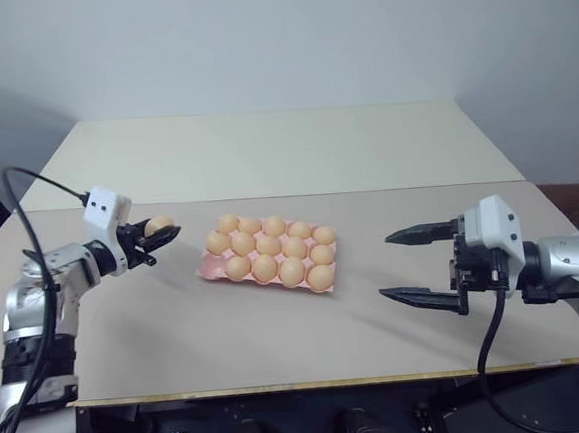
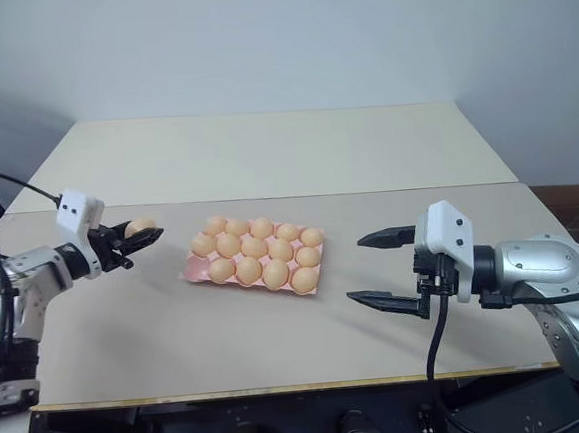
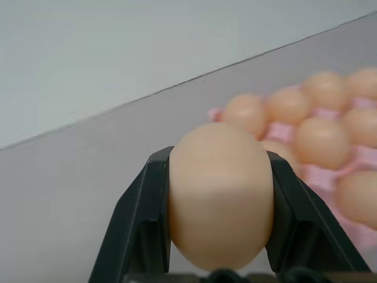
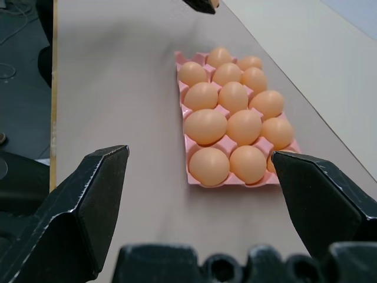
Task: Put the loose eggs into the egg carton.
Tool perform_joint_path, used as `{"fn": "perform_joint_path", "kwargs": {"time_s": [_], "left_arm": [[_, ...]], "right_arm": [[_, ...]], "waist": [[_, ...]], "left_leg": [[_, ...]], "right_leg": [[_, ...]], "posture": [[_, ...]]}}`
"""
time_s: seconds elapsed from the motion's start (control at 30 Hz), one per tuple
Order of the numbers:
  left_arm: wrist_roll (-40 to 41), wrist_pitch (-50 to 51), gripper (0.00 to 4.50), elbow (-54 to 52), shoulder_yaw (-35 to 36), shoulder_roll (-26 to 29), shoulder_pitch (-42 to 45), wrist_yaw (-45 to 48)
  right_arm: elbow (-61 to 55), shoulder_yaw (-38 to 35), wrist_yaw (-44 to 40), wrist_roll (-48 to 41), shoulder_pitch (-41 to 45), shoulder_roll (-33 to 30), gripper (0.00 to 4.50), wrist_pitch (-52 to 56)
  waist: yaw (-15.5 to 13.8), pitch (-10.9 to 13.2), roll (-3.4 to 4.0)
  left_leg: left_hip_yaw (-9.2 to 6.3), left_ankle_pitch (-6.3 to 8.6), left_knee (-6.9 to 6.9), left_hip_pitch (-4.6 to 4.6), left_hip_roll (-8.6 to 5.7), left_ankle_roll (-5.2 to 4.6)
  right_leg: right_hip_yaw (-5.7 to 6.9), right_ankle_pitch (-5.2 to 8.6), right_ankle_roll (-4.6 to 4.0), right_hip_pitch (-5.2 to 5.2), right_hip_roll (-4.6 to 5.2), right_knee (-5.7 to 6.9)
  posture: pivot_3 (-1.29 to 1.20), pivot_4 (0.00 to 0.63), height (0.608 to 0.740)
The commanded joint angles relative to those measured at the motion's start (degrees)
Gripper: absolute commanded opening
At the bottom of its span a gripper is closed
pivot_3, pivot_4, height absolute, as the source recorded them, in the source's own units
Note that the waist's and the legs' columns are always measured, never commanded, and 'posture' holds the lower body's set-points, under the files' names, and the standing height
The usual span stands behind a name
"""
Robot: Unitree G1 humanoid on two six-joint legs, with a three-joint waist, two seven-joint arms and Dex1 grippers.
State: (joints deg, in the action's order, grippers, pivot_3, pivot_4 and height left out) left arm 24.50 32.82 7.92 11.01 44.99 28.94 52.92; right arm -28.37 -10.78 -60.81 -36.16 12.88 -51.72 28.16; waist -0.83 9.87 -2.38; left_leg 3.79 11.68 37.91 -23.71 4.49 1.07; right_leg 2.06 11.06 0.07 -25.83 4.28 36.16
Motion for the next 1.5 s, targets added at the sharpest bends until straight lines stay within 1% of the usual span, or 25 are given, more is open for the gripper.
{"fn": "perform_joint_path", "kwargs": {"time_s": [0.03, 0.1, 0.17, 0.23, 0.27, 0.3, 0.43, 0.47, 0.53, 0.67, 0.73, 0.83, 0.9, 1.0, 1.2, 1.33, 1.5], "left_arm": [[2.97, 1.89, 1.67, -6.37, -0.95, 0.66, -1.76, 3.62], [3.47, 2.53, 1.67, -7.11, -1.77, 0.55, -2.44, 4.70], [2.00, 1.73, 1.67, -6.75, -3.66, 0.30, -2.97, 4.71], [1.24, 3.08, 2.36, -5.08, -5.02, -0.31, -2.03, 3.48], [1.36, 4.08, 2.59, -4.49, -5.30, -0.47, -1.53, 3.08], [1.35, 4.52, 2.93, -3.99, -5.70, -0.48, -1.10, 3.14], [1.52, 2.46, 4.24, -4.52, -6.01, 0.03, -0.83, 5.32], [1.01, 1.77, 4.46, -4.63, -5.76, 0.12, -0.82, 4.72], [0.92, 1.03, 4.46, -4.82, -4.55, 0.37, -0.62, 3.89], [3.18, 1.33, 4.46, -6.39, 0.30, 1.66, -0.50, 2.98], [5.21, 2.11, 4.46, -7.64, 3.87, 2.66, -1.76, 3.04], [6.36, -0.16, 4.46, -11.71, 9.60, 6.61, -9.14, 7.00], [8.08, 0.88, 4.46, -15.90, 14.25, 8.21, -15.54, 8.36], [9.97, 1.49, 4.46, -22.29, 20.69, 7.51, -23.79, 7.21], [12.33, 3.63, 4.46, -32.67, 27.05, 3.75, -35.62, 3.05], [15.26, 5.69, 4.46, -36.16, 29.52, 2.97, -38.87, 1.49], [16.32, 6.19, 4.46, -37.81, 30.44, 3.12, -40.82, 0.35]], "right_arm": [[-1.17, -0.89, 0.53, -0.93, 0.96, 0.10, 4.50, -0.39], [-1.24, -0.81, 0.63, -0.88, 0.83, 0.16, 4.50, -0.44], [-1.36, -0.99, 0.69, -0.95, 0.65, 0.17, 4.50, -0.46], [-1.42, -1.24, 0.80, -0.97, 0.58, 0.10, 4.50, -0.43], [-1.44, -1.30, 0.83, -0.97, 0.57, 0.07, 4.50, -0.42], [-1.41, -1.31, 0.85, -0.97, 0.63, 0.05, 4.50, -0.40], [-1.89, -1.87, 1.58, -1.30, 0.56, -0.03, 4.50, -0.07], [-2.00, -1.95, 1.66, -1.37, 0.46, -0.08, 4.50, -0.08], [-2.19, -2.03, 1.90, -1.37, 0.19, -0.15, 4.50, -0.13], [-2.22, -2.27, 2.21, -1.49, -0.03, -0.21, 4.50, -0.17], [-1.96, -2.45, 2.19, -1.56, -0.09, -0.26, 4.50, -0.29], [-0.79, -2.62, 1.84, -1.21, 0.14, -0.48, 4.50, -0.73], [0.00, -2.83, 1.62, -1.27, 0.37, -0.50, 4.50, -0.82], [0.71, -2.85, 1.16, -1.22, 0.49, -0.52, 4.50, -0.91], [2.13, -2.53, 1.27, -0.66, 0.39, 0.20, 4.50, -1.19], [2.23, -2.59, 0.77, -0.84, -0.21, 0.17, 4.50, -1.12], [2.27, -2.72, 0.02, -0.95, -0.19, -0.30, 4.50, -0.91]], "waist": [[-0.04, 0.00, 0.00], [0.00, 0.00, 0.00], [0.05, 0.00, 0.00], [0.07, 0.00, 0.00], [0.08, 0.00, 0.00], [0.08, 0.00, -0.01], [0.16, 0.00, 0.00], [0.15, 0.00, 0.00], [0.14, 0.00, 0.00], [0.21, 0.00, -0.01], [0.20, 0.00, -0.01], [0.85, 0.00, 0.01], [1.02, 0.00, 0.01], [0.90, 0.01, 0.01], [0.08, 0.00, 0.01], [0.02, 0.00, 0.00], [0.12, 0.00, 0.01]], "left_leg": [[0.00, 0.00, 0.00, 0.00, 0.00, 0.00], [0.00, -0.01, 0.00, -0.01, 0.00, -0.01], [-0.01, -0.01, 0.00, -0.01, 0.00, -0.02], [-0.01, -0.01, 0.00, -0.01, 0.00, -0.02], [-0.01, -0.02, 0.00, -0.01, 0.00, -0.03], [-0.01, -0.02, 0.00, -0.01, 0.00, -0.03], [-0.01, -0.02, 0.00, -0.02, 0.00, -0.03], [-0.02, -0.02, 0.00, -0.02, 0.00, -0.03], [-0.02, -0.02, 0.00, -0.02, 0.00, -0.03], [-0.02, -0.02, 0.00, -0.02, 0.01, -0.03], [-0.03, -0.01, 0.00, -0.03, 0.01, -0.03], [-0.01, -0.01, 0.00, -0.02, 0.01, -0.03], [0.02, 0.00, -0.03, 0.00, 0.01, -0.04], [0.03, 0.00, -0.03, -0.04, 0.03, -0.04], [0.04, 0.00, -0.02, 0.02, 0.04, -0.03], [0.05, 0.00, -0.02, -0.03, 0.04, -0.03], [0.04, 0.00, -0.02, 0.01, 0.04, -0.03]], "right_leg": [[0.00, 0.00, 0.00, 0.00, 0.00, 0.00], [0.00, 0.00, 0.00, 0.00, -0.01, 0.00], [0.00, 0.00, 0.00, 0.00, -0.03, 0.00], [0.00, 0.00, 0.00, 0.00, -0.03, 0.00], [-0.01, 0.00, 0.01, 0.00, -0.03, 0.00], [-0.01, 0.00, 0.01, 0.00, -0.03, 0.00], [-0.01, 0.00, 0.01, -0.01, -0.04, -0.01], [-0.01, 0.00, 0.01, -0.01, -0.04, -0.01], [-0.01, 0.00, 0.01, -0.01, -0.04, -0.01], [-0.01, 0.00, 0.00, -0.01, -0.05, -0.02], [-0.01, 0.00, 0.01, -0.02, -0.05, -0.02], [-0.05, 0.00, 0.01, -0.03, -0.05, -0.06], [-0.06, 0.02, 0.02, -0.05, -0.03, -0.05], [-0.05, 0.04, 0.00, -0.12, 0.00, -0.04], [-0.01, 0.24, -0.34, -0.08, 0.05, -0.04], [-0.02, 0.23, -0.33, -0.10, 0.04, -0.05], [-0.02, 0.24, -0.34, -0.09, 0.02, -0.03]], "posture": [[0.00, 0.150, 0.740], [0.00, 0.150, 0.740], [0.00, 0.150, 0.740], [0.00, 0.150, 0.740], [0.00, 0.150, 0.740], [0.00, 0.150, 0.740], [0.00, 0.150, 0.740], [0.00, 0.150, 0.740], [0.00, 0.150, 0.740], [0.00, 0.150, 0.740], [0.00, 0.150, 0.740], [0.00, 0.150, 0.740], [0.00, 0.150, 0.740], [0.00, 0.150, 0.740], [0.00, 0.150, 0.740], [0.00, 0.150, 0.740], [0.00, 0.150, 0.740]]}}
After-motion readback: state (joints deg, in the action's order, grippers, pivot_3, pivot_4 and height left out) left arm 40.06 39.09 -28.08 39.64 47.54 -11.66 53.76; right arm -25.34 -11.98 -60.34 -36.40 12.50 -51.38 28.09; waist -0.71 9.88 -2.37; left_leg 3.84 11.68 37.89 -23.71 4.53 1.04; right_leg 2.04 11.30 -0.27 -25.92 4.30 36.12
